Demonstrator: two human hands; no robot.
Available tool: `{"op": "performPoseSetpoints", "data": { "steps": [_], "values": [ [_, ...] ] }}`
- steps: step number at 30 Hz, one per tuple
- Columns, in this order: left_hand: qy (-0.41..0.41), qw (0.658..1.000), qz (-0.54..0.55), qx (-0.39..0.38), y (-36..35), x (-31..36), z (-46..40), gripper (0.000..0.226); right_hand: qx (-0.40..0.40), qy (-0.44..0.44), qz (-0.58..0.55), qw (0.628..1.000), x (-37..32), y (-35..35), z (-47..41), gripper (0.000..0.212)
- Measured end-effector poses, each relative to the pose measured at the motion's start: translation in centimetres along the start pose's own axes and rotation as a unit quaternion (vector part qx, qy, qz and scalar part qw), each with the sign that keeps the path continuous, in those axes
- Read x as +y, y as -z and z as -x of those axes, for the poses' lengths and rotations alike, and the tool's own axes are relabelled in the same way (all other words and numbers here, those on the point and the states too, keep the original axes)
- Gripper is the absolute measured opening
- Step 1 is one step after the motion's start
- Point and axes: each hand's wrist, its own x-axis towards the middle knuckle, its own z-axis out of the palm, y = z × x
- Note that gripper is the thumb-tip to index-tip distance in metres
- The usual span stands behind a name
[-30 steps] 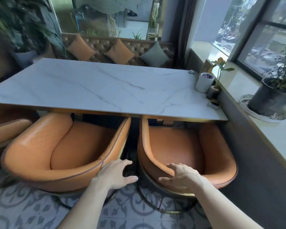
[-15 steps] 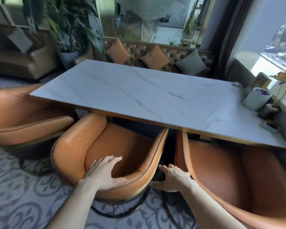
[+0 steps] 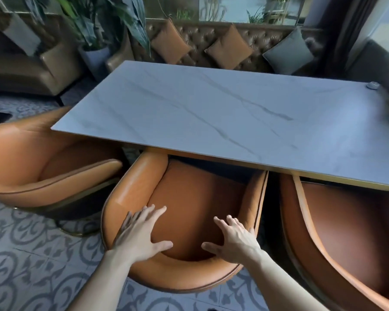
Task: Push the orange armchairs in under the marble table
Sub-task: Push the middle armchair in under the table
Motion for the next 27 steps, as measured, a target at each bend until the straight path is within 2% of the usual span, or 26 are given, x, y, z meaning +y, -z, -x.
{"op": "performPoseSetpoints", "data": {
  "steps": [10, 15, 20, 27],
  "values": [
    [-0.126, 0.988, -0.016, -0.085, -0.9, -11.6, -3.3, 0.104, 0.021, -0.108, -0.056, 0.992, -9.3, -6.6, 0.2, 0.104],
    [-0.178, 0.974, -0.035, -0.133, -1.8, -15.8, -3.2, 0.103, 0.02, -0.133, -0.051, 0.99, -13.9, -9.8, 1.8, 0.105],
    [-0.205, 0.96, -0.058, -0.18, -3.3, -17.1, -3.9, 0.105, 0.001, -0.14, -0.052, 0.989, -15.5, -13.0, 2.2, 0.108],
    [-0.238, 0.943, -0.087, -0.216, -5.5, -17.3, -5.1, 0.097, 0.005, -0.132, -0.039, 0.99, -14.4, -15.0, 0.6, 0.115]
  ]
}}
